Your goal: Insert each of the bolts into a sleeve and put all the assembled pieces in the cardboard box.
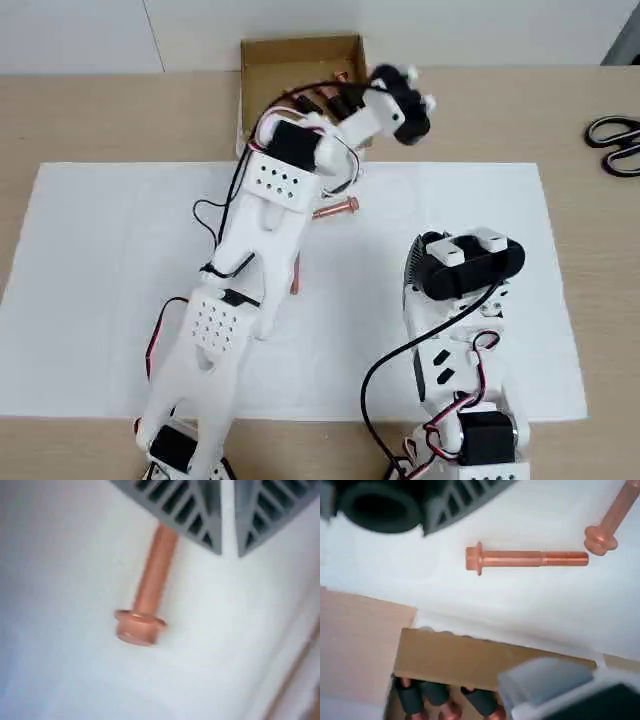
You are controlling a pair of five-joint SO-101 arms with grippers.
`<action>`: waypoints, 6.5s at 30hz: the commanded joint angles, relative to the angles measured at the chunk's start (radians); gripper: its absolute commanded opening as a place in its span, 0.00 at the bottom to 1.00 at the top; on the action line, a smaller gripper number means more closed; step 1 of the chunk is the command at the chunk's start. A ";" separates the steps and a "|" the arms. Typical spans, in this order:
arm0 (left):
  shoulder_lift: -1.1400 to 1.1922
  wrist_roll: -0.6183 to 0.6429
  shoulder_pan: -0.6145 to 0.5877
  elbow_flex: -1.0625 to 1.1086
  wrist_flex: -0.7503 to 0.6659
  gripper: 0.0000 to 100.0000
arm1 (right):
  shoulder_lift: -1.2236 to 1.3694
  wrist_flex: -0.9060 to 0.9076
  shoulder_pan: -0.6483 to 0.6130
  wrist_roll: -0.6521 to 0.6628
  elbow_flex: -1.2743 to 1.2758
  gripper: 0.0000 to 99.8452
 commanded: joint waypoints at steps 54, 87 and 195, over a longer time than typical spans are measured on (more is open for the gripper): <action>0.103 -0.258 0.015 0.295 -0.186 0.13 | -0.008 -0.013 0.002 0.008 -0.009 0.00; 0.124 -0.224 -0.003 0.015 -0.089 0.13 | -0.008 -0.013 0.002 0.006 -0.008 0.00; -1.416 0.655 -0.092 0.615 -0.107 0.01 | -0.010 -0.754 -0.334 0.242 0.245 0.00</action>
